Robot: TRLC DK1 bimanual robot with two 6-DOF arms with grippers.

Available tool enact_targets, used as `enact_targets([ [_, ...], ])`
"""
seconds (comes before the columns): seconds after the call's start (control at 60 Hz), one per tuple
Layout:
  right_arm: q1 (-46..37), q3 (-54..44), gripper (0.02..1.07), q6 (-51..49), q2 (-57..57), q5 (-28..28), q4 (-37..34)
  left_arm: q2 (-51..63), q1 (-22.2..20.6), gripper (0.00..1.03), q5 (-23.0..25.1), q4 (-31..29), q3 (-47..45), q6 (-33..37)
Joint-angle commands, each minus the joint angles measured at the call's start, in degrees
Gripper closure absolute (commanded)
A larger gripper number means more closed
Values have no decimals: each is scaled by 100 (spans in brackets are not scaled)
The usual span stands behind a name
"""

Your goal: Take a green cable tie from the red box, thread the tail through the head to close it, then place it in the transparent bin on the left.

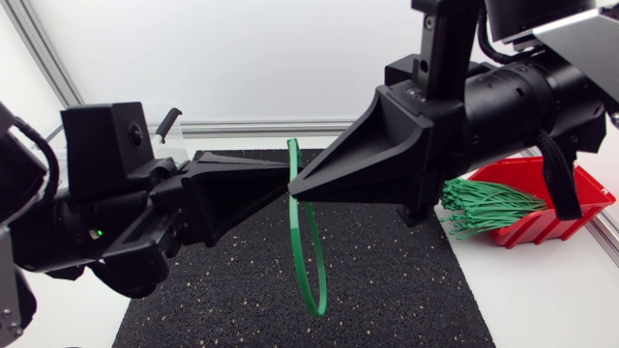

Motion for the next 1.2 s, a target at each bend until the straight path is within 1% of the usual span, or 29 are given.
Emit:
enact_targets([
  [0.0, -23, -163, 102, 144, 17, 11, 1, 51, -8, 100, 4, 27, 7, 124],
  [0.367, -14, -189, 102, 144, 17, 20, 1, 174, 80, 100, 4, 45, 43, 133],
  [0.9, -32, -189, 102, 135, -159, 37, 28, 183, 45, 100, 4, 1, 7, 133],
  [1.183, -32, -189, 102, 135, -71, 55, 45, 130, 27, 100, 4, 10, -37, 150],
])
